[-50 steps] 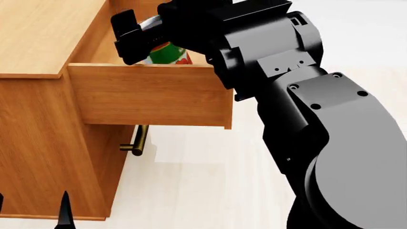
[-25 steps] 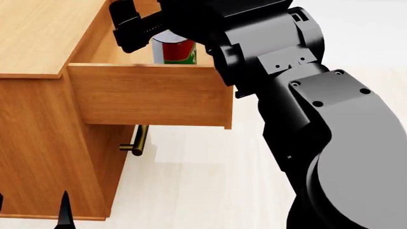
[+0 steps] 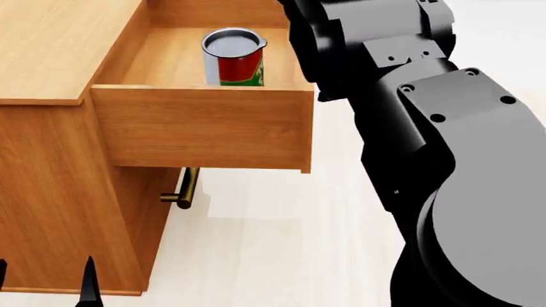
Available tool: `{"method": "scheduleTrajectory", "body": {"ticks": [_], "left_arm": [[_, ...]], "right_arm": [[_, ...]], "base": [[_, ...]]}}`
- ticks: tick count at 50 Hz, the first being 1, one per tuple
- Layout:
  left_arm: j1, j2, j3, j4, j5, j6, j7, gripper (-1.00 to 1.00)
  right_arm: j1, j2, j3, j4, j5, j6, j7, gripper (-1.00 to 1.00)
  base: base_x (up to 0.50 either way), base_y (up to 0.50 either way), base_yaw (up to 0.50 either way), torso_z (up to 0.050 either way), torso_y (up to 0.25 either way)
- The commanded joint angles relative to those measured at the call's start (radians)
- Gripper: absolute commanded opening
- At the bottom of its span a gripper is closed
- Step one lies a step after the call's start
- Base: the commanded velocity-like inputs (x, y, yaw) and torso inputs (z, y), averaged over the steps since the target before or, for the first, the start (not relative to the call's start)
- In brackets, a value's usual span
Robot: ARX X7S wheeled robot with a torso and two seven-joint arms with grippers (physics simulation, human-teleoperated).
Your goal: Put the ketchup in the top drawer of the cabinet.
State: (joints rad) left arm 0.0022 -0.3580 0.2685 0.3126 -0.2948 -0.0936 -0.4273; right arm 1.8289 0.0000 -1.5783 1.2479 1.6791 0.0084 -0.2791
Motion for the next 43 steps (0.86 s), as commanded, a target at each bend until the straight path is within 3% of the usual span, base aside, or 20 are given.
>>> {"method": "scheduleTrajectory", "body": {"ticks": [1,12,16,20,26,34,43], "left_arm": [[-0.002,-0.004,0.002,0.006,-0.001,-0.003,-0.003,1.0],[-0.005,-0.019,0.005,0.065,0.001,-0.017,-0.01,1.0],[-0.011,-0.025,0.008,0.086,0.004,-0.026,-0.011,1.0],[-0.014,-0.034,0.011,0.118,0.008,-0.04,-0.015,1.0],[-0.016,-0.042,0.014,0.148,0.009,-0.054,-0.019,1.0],[-0.018,-0.061,0.006,0.229,0.008,-0.089,-0.037,1.0],[-0.023,-0.075,0.008,0.281,0.009,-0.115,-0.045,1.0]], "right_arm": [[0.041,0.0,-0.021,0.022,0.077,-0.069,0.019,1.0],[0.108,0.017,0.003,0.01,0.136,-0.159,0.073,1.0],[0.121,0.232,-0.004,-0.411,0.081,-0.256,0.293,1.0],[0.135,0.36,-0.008,-0.649,0.043,-0.294,0.414,1.0],[0.125,0.488,-0.012,-0.889,-0.011,-0.344,0.533,1.0],[0.091,0.77,-0.021,-1.36,-0.141,-0.448,0.817,1.0],[0.022,0.964,-0.059,-1.613,-0.351,-0.49,1.044,1.0]], "base": [[0.0,0.0,0.0,0.0,0.0],[0.0,0.0,0.0,0.0,0.0],[0.0,0.0,0.0,0.0,0.0],[0.0,0.0,0.0,0.0,0.0],[0.0,0.0,0.0,0.0,0.0],[0.0,0.0,0.0,0.0,0.0],[0.0,0.0,0.0,0.0,0.0]]}}
